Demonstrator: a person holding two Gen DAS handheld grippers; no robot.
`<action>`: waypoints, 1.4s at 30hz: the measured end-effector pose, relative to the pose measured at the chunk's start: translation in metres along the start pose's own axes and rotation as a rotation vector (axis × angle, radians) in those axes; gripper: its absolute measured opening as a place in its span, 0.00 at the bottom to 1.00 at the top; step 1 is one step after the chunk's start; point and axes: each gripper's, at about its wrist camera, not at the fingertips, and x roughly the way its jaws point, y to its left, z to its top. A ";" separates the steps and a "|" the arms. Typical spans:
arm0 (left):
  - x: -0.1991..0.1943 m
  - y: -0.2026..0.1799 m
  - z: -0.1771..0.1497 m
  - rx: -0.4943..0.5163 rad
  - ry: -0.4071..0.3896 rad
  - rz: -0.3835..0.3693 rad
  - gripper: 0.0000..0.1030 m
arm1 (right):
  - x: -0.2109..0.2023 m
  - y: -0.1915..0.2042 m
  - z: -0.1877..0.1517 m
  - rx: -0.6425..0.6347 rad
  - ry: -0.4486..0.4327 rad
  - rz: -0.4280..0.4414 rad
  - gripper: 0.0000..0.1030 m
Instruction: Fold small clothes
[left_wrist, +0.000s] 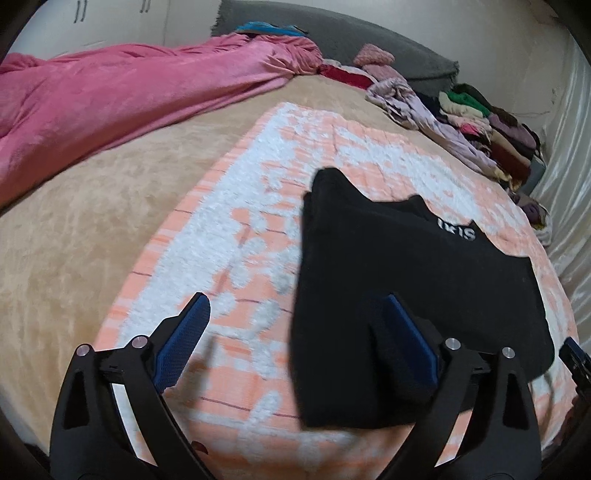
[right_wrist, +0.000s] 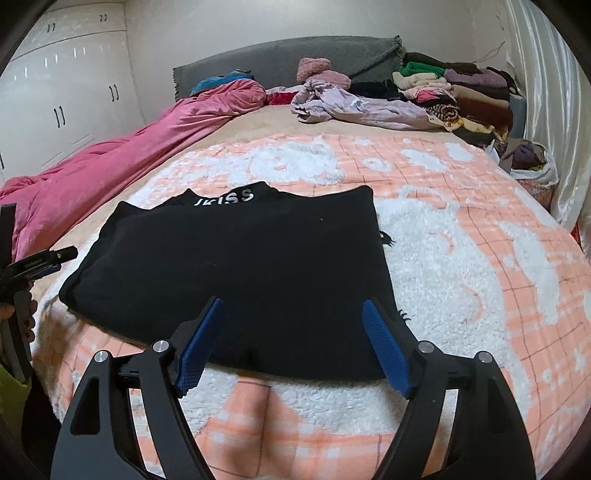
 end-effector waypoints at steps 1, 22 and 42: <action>-0.001 0.002 0.001 -0.004 -0.006 0.006 0.89 | -0.001 0.003 0.001 -0.008 -0.001 0.004 0.74; -0.014 0.039 0.014 -0.101 -0.072 0.061 0.91 | 0.011 0.106 -0.004 -0.215 0.026 0.154 0.74; -0.011 0.043 0.018 -0.103 -0.067 0.061 0.91 | 0.050 0.212 -0.011 -0.476 0.056 0.243 0.74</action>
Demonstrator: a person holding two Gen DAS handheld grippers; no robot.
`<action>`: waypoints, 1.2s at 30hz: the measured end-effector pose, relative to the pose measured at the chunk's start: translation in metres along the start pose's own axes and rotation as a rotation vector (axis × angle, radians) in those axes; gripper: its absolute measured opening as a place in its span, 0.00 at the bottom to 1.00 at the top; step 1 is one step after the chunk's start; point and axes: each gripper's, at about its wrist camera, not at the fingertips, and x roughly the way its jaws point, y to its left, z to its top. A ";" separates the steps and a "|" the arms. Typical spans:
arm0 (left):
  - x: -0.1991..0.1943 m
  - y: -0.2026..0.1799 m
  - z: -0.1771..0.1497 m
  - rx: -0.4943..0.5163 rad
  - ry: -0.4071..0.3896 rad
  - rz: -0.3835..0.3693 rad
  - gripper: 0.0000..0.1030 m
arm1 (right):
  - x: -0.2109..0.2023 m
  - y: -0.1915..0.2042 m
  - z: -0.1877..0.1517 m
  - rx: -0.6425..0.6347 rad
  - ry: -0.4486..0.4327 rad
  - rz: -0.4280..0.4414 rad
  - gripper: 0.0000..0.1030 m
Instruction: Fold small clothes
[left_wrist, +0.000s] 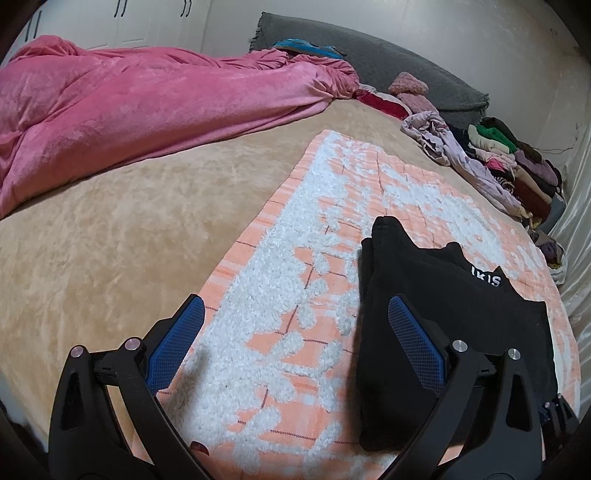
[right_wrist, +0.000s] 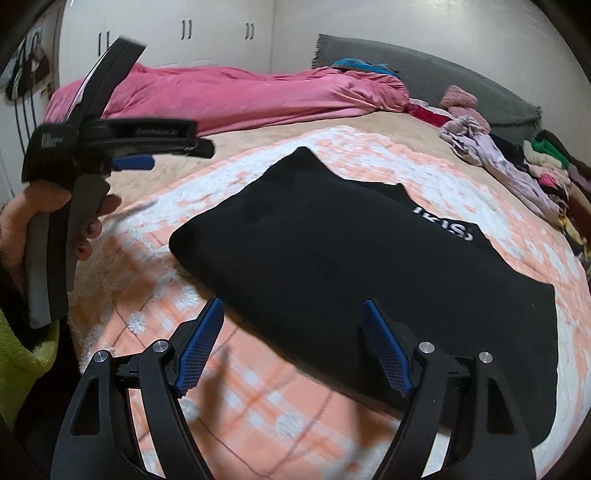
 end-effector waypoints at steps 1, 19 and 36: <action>0.000 -0.001 0.000 0.000 -0.002 -0.001 0.91 | 0.002 0.002 0.000 -0.007 0.002 0.000 0.74; 0.029 -0.009 0.016 -0.011 0.103 -0.040 0.91 | 0.047 0.019 -0.001 -0.173 0.027 -0.126 0.91; 0.089 -0.031 0.023 -0.054 0.300 -0.263 0.90 | 0.052 0.023 0.011 -0.242 -0.064 -0.178 0.20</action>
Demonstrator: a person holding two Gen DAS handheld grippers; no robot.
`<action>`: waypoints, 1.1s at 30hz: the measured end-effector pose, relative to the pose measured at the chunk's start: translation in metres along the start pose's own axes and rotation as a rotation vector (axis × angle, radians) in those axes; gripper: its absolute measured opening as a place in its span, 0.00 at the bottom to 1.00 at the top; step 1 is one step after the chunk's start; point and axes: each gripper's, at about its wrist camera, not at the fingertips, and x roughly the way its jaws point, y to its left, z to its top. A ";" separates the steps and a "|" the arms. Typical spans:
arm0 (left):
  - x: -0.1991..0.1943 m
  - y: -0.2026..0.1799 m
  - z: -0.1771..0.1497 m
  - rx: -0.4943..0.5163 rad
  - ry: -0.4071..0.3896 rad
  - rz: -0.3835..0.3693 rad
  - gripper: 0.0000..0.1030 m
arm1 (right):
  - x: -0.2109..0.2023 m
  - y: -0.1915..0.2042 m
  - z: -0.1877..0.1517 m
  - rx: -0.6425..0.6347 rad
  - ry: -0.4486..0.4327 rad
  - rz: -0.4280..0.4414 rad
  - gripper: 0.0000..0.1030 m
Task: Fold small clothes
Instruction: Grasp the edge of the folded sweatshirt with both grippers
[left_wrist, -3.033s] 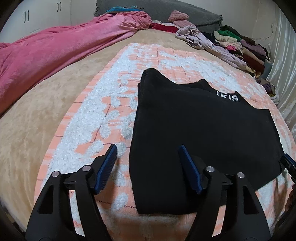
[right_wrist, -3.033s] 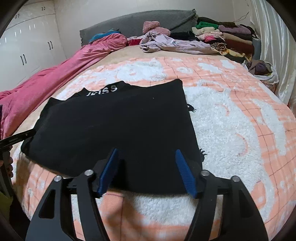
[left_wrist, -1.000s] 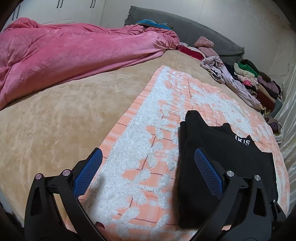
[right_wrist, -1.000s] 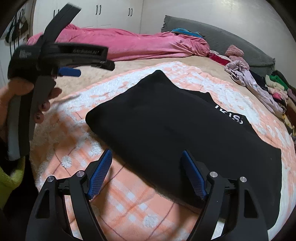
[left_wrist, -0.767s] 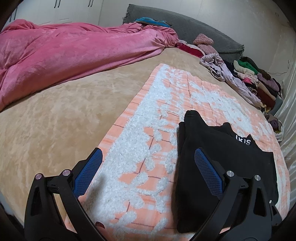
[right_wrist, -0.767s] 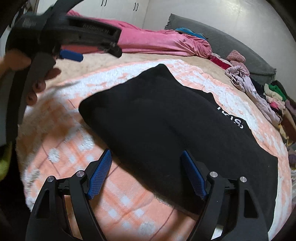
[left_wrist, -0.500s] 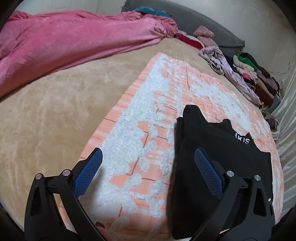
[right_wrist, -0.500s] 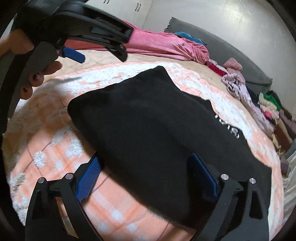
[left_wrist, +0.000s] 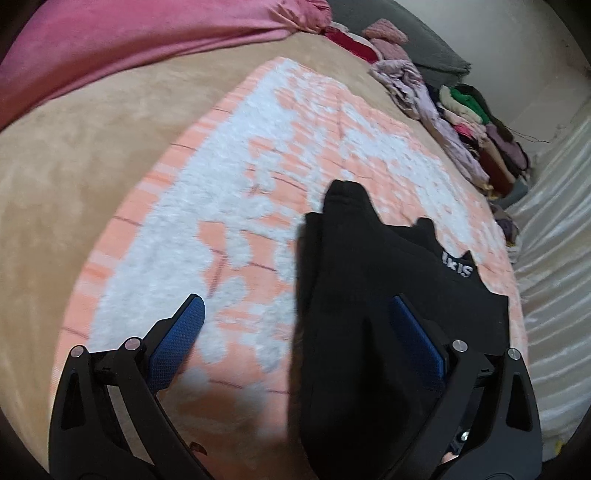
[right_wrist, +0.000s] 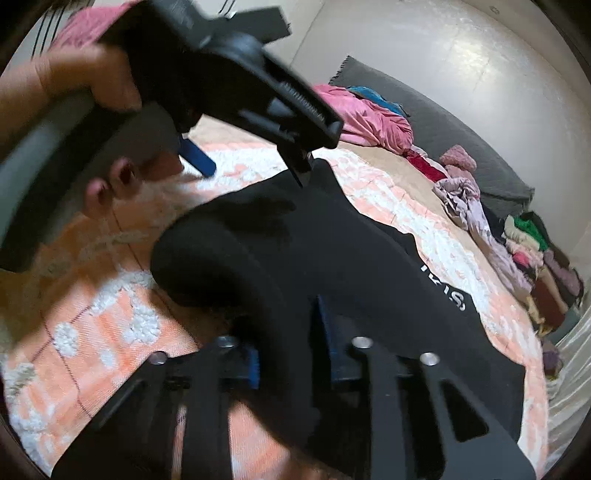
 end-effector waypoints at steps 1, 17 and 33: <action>0.004 -0.001 0.000 -0.007 0.015 -0.031 0.90 | -0.002 -0.003 -0.001 0.025 -0.009 0.015 0.20; 0.023 -0.020 -0.004 -0.003 0.029 -0.167 0.14 | 0.001 -0.035 -0.012 0.272 -0.037 0.161 0.17; -0.025 -0.099 -0.003 0.080 -0.042 -0.110 0.11 | -0.056 -0.083 -0.035 0.498 -0.206 0.140 0.11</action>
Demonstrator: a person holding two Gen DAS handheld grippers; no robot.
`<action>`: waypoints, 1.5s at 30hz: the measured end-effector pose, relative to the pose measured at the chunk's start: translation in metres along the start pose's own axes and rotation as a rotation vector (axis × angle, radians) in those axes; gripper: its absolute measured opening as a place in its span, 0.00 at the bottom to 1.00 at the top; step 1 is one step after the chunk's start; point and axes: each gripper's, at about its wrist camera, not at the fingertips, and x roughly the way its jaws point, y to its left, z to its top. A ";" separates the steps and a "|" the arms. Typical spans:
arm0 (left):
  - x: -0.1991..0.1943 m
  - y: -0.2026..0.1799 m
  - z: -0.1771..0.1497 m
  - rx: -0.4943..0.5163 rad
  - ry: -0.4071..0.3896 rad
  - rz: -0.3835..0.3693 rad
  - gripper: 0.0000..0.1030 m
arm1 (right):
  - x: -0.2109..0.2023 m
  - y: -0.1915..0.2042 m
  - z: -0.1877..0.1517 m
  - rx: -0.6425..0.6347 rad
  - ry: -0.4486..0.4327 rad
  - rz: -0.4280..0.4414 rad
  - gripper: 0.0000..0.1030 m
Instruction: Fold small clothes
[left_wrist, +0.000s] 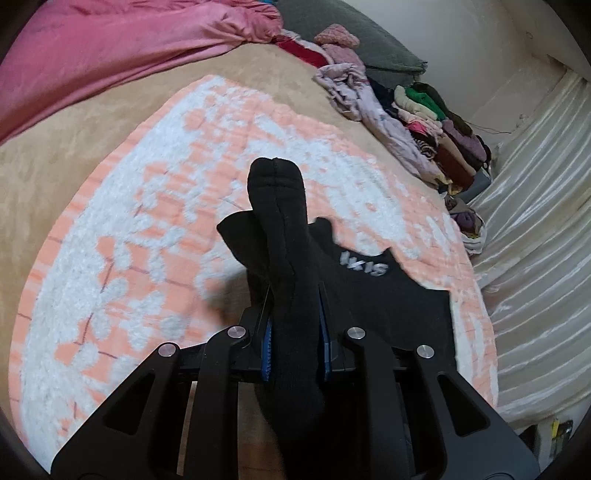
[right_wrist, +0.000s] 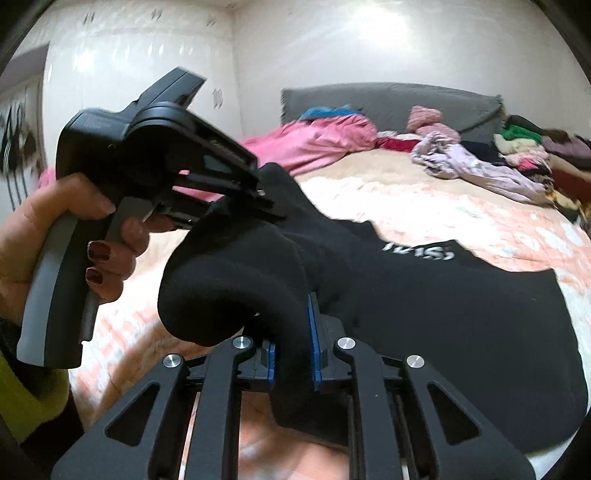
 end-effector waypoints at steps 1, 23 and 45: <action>-0.002 -0.011 0.002 0.016 -0.002 0.003 0.11 | -0.006 -0.003 0.001 0.016 -0.014 -0.003 0.10; 0.054 -0.183 -0.025 0.266 0.070 0.086 0.11 | -0.083 -0.107 -0.034 0.299 -0.055 -0.051 0.07; 0.093 -0.223 -0.053 0.238 0.117 -0.092 0.67 | -0.100 -0.165 -0.077 0.501 -0.016 -0.084 0.14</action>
